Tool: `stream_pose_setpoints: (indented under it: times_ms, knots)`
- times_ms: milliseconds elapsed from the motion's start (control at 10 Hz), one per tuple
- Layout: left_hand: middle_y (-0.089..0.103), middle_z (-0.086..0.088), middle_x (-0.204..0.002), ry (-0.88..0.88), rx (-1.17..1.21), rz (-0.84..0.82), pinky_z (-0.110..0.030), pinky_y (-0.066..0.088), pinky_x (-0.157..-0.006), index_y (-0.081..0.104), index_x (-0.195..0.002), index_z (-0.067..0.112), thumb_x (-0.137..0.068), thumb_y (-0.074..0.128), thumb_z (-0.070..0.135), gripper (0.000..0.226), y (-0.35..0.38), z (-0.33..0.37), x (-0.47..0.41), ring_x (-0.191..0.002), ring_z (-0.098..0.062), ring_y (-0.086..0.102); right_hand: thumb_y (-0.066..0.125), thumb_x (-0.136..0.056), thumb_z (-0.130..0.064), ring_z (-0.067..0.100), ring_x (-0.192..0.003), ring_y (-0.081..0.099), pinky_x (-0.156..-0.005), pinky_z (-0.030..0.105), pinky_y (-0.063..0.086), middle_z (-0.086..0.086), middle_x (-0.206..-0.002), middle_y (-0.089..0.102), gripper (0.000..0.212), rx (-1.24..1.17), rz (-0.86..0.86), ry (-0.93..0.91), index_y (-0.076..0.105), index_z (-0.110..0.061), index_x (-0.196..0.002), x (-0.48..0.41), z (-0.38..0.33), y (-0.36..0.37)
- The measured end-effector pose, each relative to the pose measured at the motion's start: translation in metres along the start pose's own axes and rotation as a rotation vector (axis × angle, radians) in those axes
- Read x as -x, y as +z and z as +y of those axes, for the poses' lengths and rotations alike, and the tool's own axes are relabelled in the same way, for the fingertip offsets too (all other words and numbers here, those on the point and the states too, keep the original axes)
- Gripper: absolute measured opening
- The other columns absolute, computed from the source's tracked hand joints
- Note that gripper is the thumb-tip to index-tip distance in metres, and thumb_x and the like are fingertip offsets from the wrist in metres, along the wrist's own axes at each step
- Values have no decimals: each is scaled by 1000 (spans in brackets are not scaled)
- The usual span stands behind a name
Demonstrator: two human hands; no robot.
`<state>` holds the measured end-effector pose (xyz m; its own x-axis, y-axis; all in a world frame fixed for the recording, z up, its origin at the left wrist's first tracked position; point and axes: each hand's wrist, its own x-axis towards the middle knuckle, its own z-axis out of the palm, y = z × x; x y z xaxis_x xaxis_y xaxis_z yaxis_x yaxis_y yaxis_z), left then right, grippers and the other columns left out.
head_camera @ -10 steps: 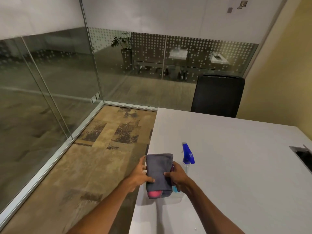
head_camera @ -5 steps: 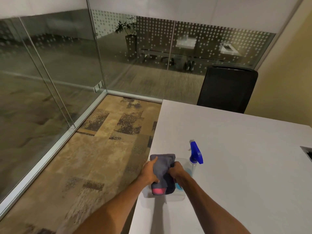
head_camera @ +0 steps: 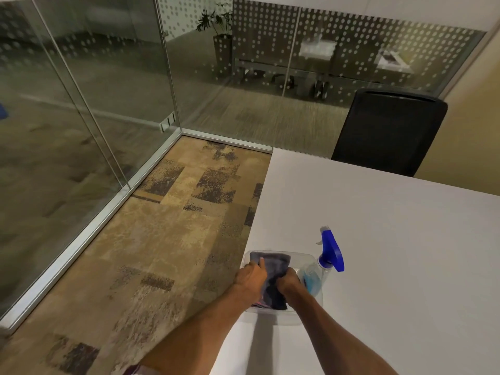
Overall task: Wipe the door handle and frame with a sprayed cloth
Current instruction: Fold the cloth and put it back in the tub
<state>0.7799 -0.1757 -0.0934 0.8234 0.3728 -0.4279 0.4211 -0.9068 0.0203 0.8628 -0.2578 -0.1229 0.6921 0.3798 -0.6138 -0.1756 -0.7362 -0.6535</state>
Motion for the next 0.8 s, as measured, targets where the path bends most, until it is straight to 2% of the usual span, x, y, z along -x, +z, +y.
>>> stream_pose_setpoints:
  times_ms: [100,200,300,400,500,600,700,800]
  knots:
    - [35,-21,-147,35,-132,-83,-41,43,-103,24,-149,0,-95,61,20,69,2,1,-5,-132,-33,42,48,-93,-4,36,-117,56,-93,38,48,22,-128,57,37,26,8,7,49,0,-130,0,3,2]
    - [39,-14,-143,160,-364,-43,-45,30,-111,52,-136,10,-99,53,32,43,14,-2,-4,-131,-29,35,50,-92,-4,34,-117,56,-98,41,48,20,-129,56,40,93,-18,-2,46,-2,-132,3,6,4]
    - [42,-13,-141,150,-420,-2,-52,13,-118,53,-135,11,-98,49,42,49,12,-6,-1,-131,-30,35,51,-92,-4,34,-118,55,-99,41,47,20,-131,54,43,136,-31,-10,41,-3,-134,6,8,4]
    - [41,-14,-147,177,-314,4,-60,-6,-119,46,-141,9,-93,48,56,67,19,-16,-1,-138,-30,32,53,-93,-10,36,-122,51,-101,41,44,23,-135,49,51,269,-8,-85,32,-1,-139,13,11,8]
    - [40,-14,-148,201,-239,16,-64,-13,-116,43,-142,8,-88,49,62,77,18,-24,-1,-141,-29,30,55,-93,-15,35,-130,43,-107,41,38,21,-143,41,61,391,52,-216,24,-4,-144,17,7,10]
    - [44,-12,-145,188,-213,23,-67,-17,-113,38,-144,8,-83,48,72,89,14,-29,-1,-141,-28,32,61,-90,-26,29,-146,19,-117,40,25,11,-159,18,77,691,-25,-407,15,-13,-150,18,-4,2]
    - [42,-11,-147,165,-254,-1,-68,-13,-113,32,-148,8,-80,48,77,98,10,-26,0,-142,-28,31,74,-80,-24,29,-148,10,-118,42,27,9,-161,7,98,1001,-151,-506,8,-16,-152,13,-8,-5]
    - [37,-10,-151,131,-309,-11,-69,-11,-113,20,-153,7,-78,48,78,107,13,-21,-4,-143,-29,28,75,-79,-15,30,-149,5,-115,47,31,10,-162,0,105,1156,-200,-499,1,-21,-153,8,-5,-5]
